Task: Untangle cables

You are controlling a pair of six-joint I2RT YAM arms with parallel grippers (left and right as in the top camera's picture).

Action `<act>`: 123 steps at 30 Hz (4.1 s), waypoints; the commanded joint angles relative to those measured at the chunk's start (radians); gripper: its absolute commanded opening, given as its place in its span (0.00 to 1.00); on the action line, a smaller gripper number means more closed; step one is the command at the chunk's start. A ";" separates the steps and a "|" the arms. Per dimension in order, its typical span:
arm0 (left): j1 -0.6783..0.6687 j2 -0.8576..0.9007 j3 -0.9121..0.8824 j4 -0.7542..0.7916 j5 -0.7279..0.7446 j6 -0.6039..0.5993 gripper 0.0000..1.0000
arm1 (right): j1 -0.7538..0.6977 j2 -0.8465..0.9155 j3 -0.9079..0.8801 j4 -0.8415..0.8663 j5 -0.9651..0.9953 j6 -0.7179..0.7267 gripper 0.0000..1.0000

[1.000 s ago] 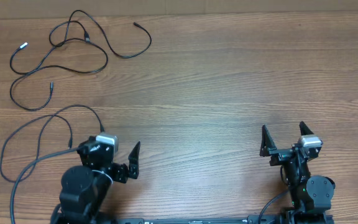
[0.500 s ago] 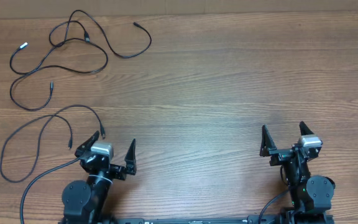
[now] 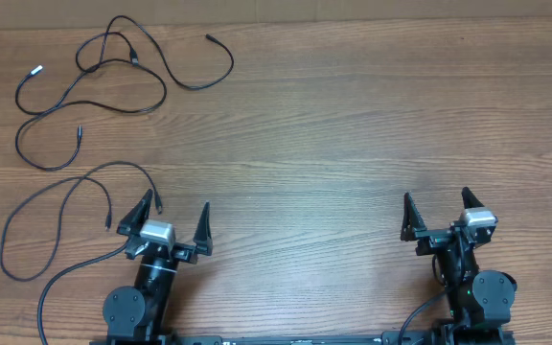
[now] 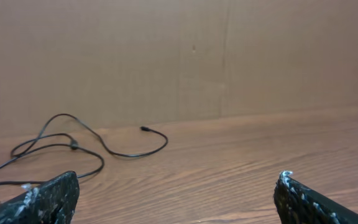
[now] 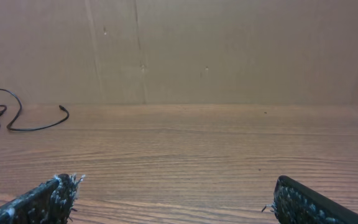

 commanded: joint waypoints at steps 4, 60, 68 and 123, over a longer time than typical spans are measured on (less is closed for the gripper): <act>0.005 -0.012 -0.008 -0.132 -0.104 -0.011 1.00 | -0.005 -0.012 -0.010 0.004 0.009 0.005 1.00; 0.017 -0.012 -0.008 -0.152 -0.180 0.019 1.00 | -0.005 -0.012 -0.010 0.004 0.009 0.005 1.00; 0.017 -0.011 -0.008 -0.152 -0.180 0.020 0.99 | -0.005 -0.012 -0.010 0.004 0.009 0.005 1.00; 0.017 -0.011 -0.008 -0.152 -0.179 0.020 1.00 | -0.005 -0.012 -0.010 0.004 0.016 0.001 1.00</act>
